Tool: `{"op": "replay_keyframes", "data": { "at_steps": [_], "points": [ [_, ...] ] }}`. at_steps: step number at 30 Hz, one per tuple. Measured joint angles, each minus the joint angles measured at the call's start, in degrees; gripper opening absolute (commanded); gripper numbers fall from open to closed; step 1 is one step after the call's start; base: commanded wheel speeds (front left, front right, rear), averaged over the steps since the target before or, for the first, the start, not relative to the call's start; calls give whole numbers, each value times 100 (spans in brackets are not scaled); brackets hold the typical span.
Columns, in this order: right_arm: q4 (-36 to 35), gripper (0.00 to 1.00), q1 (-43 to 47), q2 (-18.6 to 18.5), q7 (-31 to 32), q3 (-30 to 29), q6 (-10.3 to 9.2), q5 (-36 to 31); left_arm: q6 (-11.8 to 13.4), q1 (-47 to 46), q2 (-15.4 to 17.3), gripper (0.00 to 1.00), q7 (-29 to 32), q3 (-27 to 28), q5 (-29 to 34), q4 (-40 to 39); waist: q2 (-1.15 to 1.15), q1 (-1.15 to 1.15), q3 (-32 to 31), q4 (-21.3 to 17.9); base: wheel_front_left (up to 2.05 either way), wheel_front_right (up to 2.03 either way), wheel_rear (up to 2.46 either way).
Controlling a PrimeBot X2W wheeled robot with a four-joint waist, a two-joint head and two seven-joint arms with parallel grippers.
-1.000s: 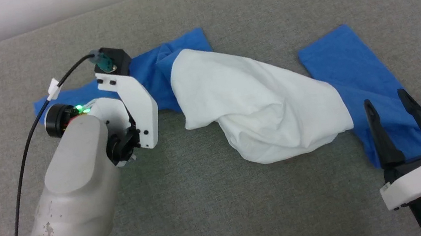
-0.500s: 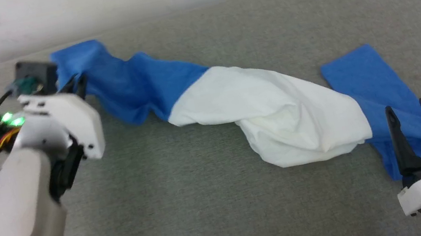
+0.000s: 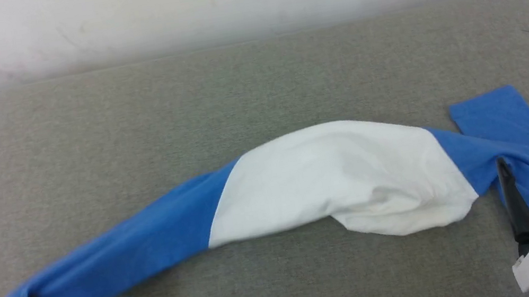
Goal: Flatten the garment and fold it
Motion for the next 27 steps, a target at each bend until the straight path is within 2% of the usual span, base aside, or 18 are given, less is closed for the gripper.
{"op": "replay_keyframes", "data": {
  "at_steps": [5, 10, 11, 12, 17, 21, 24, 27],
  "points": [
    [-9, 100, 18, 0, 14, 45, 0, 0, 277, 863, -140, 0, 20, 392, -256, 24, 0, 0, -132, 140, 0, 0, 0],
    [-49, 100, 19, 2, 56, 94, 0, -13, 266, 1027, -314, 0, -278, 558, -460, 378, 0, 0, -184, 154, 0, 0, 0],
    [-55, 100, 19, 1, 60, 94, 0, -27, 221, 999, -385, 45, -383, 542, -503, 437, 0, 1, -184, 144, 0, 0, 0],
    [-59, 100, 19, 0, 65, 93, 0, -43, 169, 937, -454, 100, -493, 512, -519, 490, 0, 1, -187, 133, 0, 0, 0],
    [-67, 100, 32, 0, 109, 91, 0, -53, -87, 421, -764, 100, -1334, 360, -517, 535, 0, 1, -254, 97, 0, 0, 0],
    [-101, 100, 72, 0, 153, 74, 0, -52, -353, -9, -813, 100, -1749, 112, -413, 531, 0, 1, -309, 78, 0, 0, 0],
    [-162, 100, 76, -1, 164, 65, 0, -52, -619, -432, -808, 100, -1628, -197, -410, 570, 0, 1, -286, 75, 0, 0, 0],
    [-194, 100, 64, 1, 164, 102, 0, -53, -977, -1005, -737, 100, -1224, -571, -446, 753, 0, 1, -203, 59, 0, 0, 0]
  ]
}}
